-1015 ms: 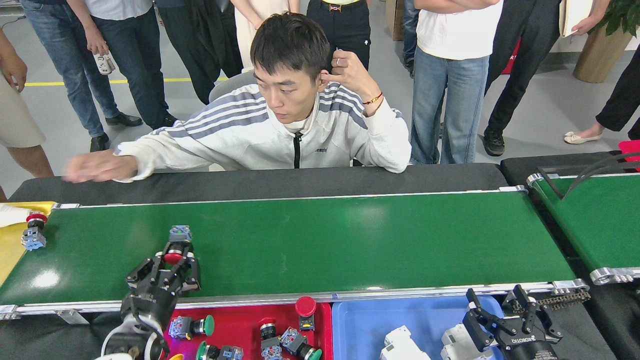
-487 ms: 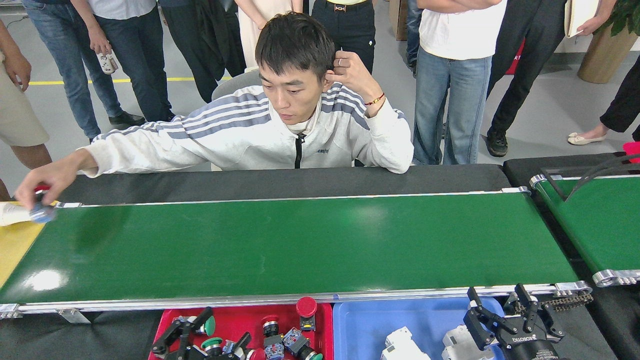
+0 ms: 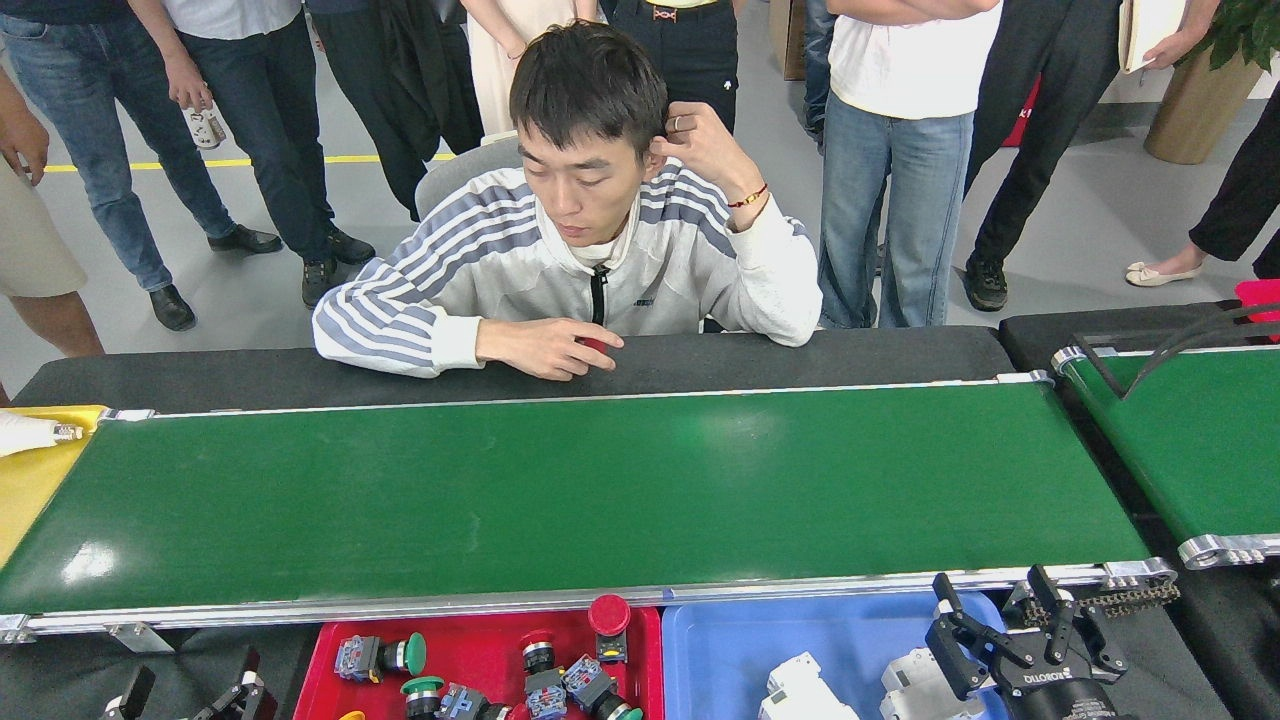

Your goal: Pick switch part from conveyor to tray

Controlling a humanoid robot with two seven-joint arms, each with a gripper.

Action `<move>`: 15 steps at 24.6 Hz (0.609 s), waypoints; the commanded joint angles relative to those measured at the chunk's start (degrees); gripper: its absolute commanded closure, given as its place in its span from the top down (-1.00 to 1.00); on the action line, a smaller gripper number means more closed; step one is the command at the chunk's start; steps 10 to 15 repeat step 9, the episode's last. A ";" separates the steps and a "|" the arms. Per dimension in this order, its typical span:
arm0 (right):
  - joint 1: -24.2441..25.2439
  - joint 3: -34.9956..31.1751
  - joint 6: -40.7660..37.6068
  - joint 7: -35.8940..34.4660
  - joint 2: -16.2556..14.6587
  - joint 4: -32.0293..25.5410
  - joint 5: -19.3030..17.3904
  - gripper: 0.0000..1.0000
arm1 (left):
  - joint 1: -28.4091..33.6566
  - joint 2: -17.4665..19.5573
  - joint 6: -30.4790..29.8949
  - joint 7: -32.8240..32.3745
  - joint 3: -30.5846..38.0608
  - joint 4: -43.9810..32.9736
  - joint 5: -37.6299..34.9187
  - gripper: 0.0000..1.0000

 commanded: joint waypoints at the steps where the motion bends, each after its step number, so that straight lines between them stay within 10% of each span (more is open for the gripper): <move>1: -1.29 -0.23 0.18 -0.46 0.10 -0.89 -0.19 1.00 | -0.23 0.64 -1.51 0.76 -0.09 -0.90 0.27 1.00; 15: -1.64 -0.23 0.00 -0.02 -0.07 -0.89 -0.19 1.00 | -0.50 0.99 -3.70 1.37 0.44 -0.37 0.27 1.00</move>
